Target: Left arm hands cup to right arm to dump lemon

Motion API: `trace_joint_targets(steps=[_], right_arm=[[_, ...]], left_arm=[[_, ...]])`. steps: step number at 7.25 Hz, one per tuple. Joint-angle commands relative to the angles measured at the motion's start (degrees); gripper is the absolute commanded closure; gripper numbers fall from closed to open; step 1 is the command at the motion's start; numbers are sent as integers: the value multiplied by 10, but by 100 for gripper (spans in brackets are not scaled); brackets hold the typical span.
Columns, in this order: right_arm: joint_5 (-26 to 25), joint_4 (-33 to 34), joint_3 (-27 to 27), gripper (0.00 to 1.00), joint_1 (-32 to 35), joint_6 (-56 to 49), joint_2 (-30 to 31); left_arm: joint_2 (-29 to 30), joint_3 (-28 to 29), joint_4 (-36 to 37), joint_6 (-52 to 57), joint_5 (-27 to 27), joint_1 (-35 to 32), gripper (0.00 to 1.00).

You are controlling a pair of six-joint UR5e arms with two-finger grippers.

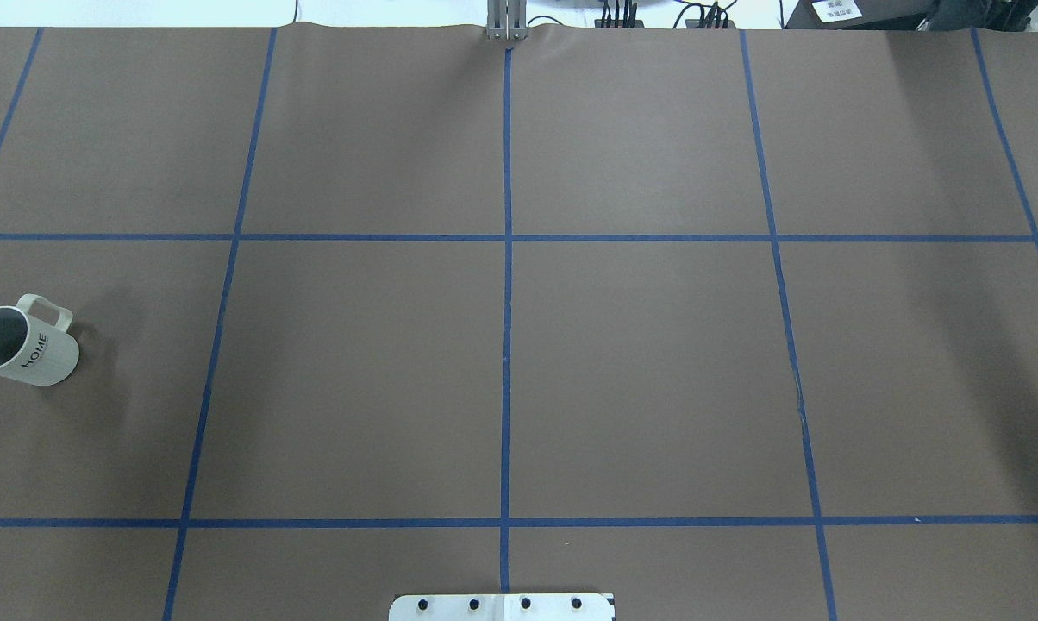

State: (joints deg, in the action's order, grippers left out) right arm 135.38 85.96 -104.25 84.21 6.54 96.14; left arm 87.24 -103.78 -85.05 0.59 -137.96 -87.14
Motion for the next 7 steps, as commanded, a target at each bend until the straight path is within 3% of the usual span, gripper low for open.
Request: trace_joint_targets(steps=[1, 7], right_arm=[[3, 0, -3, 0, 0, 3, 2], [2, -1, 5, 0, 0, 2, -5]], left_arm=[[-3, -28, 1, -1, 1, -2, 0], [-1, -43, -2, -32, 4, 6, 0]])
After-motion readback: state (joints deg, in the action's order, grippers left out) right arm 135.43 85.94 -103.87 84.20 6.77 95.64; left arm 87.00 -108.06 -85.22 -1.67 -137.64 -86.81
